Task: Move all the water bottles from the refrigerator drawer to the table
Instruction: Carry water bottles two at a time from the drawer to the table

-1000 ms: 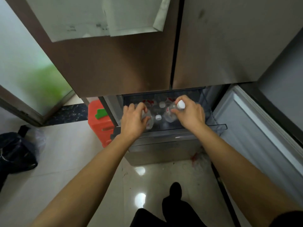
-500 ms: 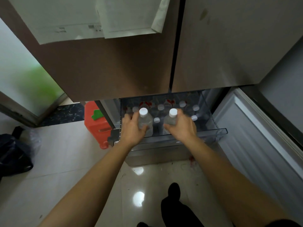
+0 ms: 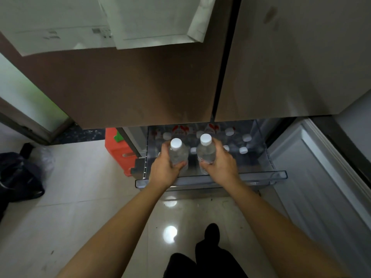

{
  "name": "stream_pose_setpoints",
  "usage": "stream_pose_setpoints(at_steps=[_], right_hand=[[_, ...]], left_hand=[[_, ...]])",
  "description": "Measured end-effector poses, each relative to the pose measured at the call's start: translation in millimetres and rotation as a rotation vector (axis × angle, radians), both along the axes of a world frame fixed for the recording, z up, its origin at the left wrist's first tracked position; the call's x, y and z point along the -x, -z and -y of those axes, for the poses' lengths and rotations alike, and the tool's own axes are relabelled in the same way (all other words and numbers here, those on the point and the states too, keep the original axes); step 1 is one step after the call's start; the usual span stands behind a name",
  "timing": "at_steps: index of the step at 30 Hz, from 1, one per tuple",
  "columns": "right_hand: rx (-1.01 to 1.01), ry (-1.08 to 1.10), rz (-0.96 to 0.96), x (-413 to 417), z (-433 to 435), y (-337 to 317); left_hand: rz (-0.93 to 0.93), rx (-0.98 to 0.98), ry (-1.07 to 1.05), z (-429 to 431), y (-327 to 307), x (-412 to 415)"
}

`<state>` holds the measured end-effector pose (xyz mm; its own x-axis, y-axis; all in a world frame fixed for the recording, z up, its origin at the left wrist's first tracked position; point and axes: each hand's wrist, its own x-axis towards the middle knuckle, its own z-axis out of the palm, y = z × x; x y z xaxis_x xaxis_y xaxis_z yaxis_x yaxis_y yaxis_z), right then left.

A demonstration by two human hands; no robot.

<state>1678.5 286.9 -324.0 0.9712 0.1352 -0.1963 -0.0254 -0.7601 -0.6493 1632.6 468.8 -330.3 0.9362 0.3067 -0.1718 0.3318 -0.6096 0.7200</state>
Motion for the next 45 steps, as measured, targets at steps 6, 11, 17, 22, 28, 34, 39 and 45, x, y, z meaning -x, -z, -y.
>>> stream_pose_setpoints(at_steps=[6,11,17,22,28,34,39,45], right_hand=[[-0.119,0.014,0.019,10,-5,-16],[-0.283,-0.156,0.148,25,-22,-57],[-0.406,-0.286,0.309,67,-53,-109],[-0.493,-0.273,0.287,115,-81,-116],[-0.478,-0.478,0.238,168,-118,-124],[-0.593,-0.728,0.159,231,-157,-115],[-0.636,-0.885,0.079,325,-204,-99],[-0.589,-1.150,0.084,442,-250,-114]], left_hand=[[0.140,0.138,-0.103,-13,-20,17],[0.290,0.253,-0.084,-25,-55,41],[0.501,0.343,-0.144,-50,-106,97],[0.582,0.309,-0.261,-70,-130,163],[0.631,0.197,-0.491,-85,-143,257],[0.614,0.052,-0.836,-76,-145,366],[0.540,-0.073,-1.075,-69,-142,482],[0.566,-0.161,-1.289,-83,-169,609]])
